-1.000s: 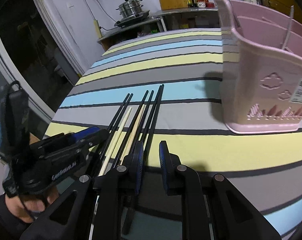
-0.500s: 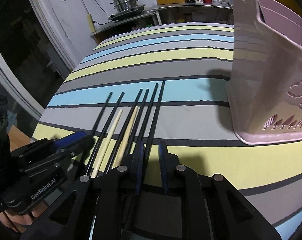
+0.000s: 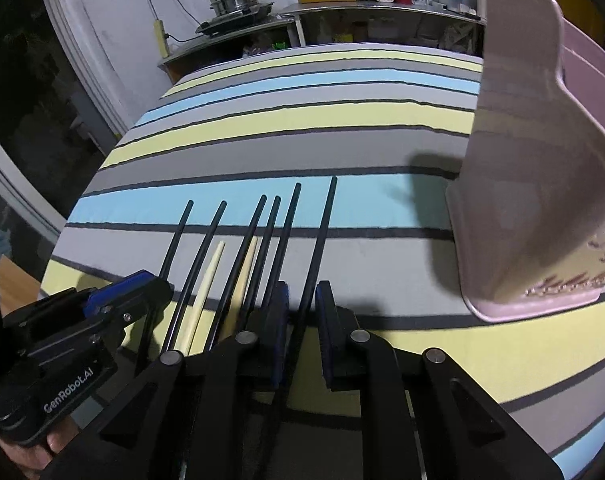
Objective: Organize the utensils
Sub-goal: 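Grasp a black chopstick with the left tool while the right tool grasps another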
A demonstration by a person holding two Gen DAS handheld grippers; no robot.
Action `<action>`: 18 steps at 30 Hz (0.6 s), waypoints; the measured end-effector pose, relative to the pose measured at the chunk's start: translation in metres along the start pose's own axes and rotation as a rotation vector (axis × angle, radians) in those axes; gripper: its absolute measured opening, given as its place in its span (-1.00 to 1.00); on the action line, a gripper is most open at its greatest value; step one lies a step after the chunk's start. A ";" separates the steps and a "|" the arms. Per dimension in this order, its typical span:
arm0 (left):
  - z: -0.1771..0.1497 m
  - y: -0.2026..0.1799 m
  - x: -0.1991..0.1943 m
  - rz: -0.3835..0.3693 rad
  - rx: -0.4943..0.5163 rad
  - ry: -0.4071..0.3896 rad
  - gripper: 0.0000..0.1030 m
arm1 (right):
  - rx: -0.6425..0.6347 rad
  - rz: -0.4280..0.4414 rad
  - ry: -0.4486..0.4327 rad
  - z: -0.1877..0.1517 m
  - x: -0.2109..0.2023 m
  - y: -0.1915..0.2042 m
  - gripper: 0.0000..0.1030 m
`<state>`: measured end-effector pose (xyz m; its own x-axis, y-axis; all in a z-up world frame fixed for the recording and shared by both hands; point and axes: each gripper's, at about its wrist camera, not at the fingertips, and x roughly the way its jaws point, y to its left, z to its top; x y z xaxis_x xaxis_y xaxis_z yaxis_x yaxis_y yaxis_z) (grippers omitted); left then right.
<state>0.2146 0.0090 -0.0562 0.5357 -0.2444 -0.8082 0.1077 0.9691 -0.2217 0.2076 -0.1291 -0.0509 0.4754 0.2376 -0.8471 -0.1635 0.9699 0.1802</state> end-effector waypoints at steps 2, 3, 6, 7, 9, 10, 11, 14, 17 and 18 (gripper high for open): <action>0.000 -0.002 0.001 0.018 0.011 0.003 -0.83 | -0.006 -0.013 0.003 0.003 0.001 0.000 -0.83; 0.001 -0.001 0.001 0.024 0.014 0.004 -0.86 | -0.007 -0.014 0.005 0.004 0.001 0.000 -0.84; 0.002 0.000 0.001 0.017 0.007 0.012 -0.87 | 0.003 0.006 0.014 0.006 0.000 -0.003 -0.85; 0.002 0.000 0.000 0.013 0.008 0.014 -0.88 | 0.009 0.018 0.014 0.006 -0.002 -0.004 -0.86; 0.002 0.000 -0.003 0.007 0.010 0.011 -0.89 | 0.011 0.028 0.003 0.005 -0.008 -0.005 -0.87; 0.002 0.000 -0.005 0.006 0.010 0.006 -0.90 | 0.011 0.036 -0.005 0.005 -0.013 -0.005 -0.87; 0.002 -0.001 -0.009 0.002 0.008 -0.001 -0.90 | 0.010 0.042 -0.010 0.005 -0.016 -0.005 -0.87; 0.003 -0.003 -0.023 -0.009 0.014 -0.022 -0.90 | 0.006 0.060 -0.034 0.003 -0.032 -0.002 -0.88; 0.003 -0.006 -0.040 -0.019 0.023 -0.048 -0.91 | 0.005 0.079 -0.058 0.001 -0.048 0.000 -0.88; 0.004 -0.007 -0.046 -0.023 0.026 -0.058 -0.91 | 0.003 0.084 -0.066 0.001 -0.053 0.001 -0.89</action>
<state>0.1923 0.0136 -0.0152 0.5807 -0.2647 -0.7699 0.1420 0.9641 -0.2244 0.1829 -0.1411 -0.0055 0.5165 0.3207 -0.7940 -0.2022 0.9467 0.2508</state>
